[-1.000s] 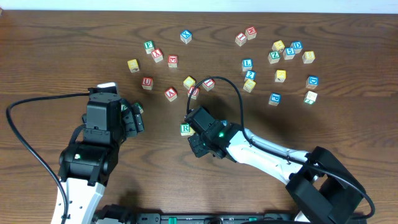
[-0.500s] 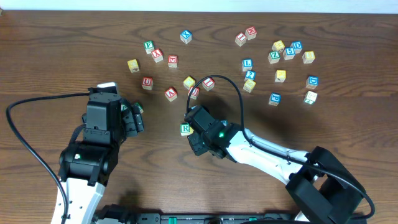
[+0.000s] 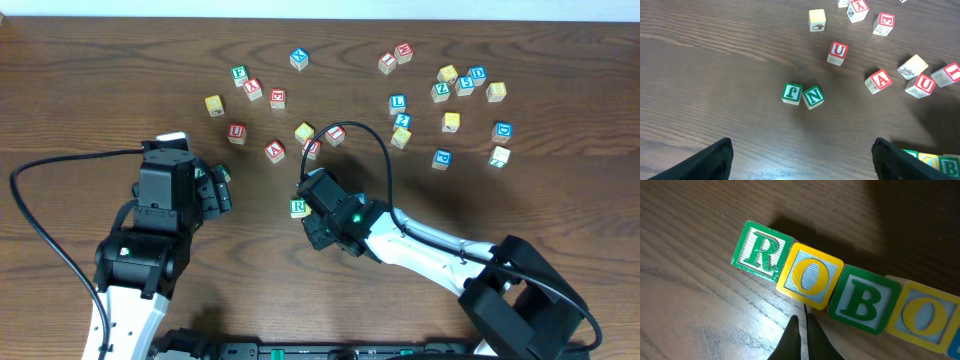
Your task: Spell out ROBOT
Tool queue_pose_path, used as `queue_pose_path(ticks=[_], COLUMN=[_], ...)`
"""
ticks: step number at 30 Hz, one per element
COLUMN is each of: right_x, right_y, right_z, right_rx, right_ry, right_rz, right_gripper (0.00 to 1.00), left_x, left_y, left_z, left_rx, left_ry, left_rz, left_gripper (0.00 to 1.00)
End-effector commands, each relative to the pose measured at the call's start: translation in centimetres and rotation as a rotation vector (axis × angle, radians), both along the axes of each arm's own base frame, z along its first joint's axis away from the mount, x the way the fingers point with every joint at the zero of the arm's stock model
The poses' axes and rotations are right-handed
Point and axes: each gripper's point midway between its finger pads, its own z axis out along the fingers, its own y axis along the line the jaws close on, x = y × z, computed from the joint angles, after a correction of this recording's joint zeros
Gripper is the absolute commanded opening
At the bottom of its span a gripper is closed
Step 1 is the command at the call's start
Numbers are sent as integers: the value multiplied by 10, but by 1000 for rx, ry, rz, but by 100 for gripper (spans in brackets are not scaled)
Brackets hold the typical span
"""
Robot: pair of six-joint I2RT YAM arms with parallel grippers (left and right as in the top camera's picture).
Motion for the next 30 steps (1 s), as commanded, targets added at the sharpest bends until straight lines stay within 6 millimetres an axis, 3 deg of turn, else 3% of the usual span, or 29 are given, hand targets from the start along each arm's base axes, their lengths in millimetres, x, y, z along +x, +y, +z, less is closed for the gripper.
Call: queue_pose_path(ticks=[1,16,26,28,30], right_x=[-3,0,-32,-25,-6], right_y=[-3,-2,16,21,23], right_z=[-6,-6,-7,3,19], right_rx=[-25,-25,25,25,-2], right_ry=[-3,-21,86,68,-15], right_rz=[8,18,64,61,38], right_gripper=[1,1,1,1,1], left_x=[5,5,5,5,5], left_y=[0,0,0,0,0], left_z=[7,6,6,6,6], left_rx=[3,3,3,3,3], left_ry=[-11,-9,-9,-9,-9], left_rz=[-3,-3,-3,-3,-3], left_gripper=[87,87,87,87,87])
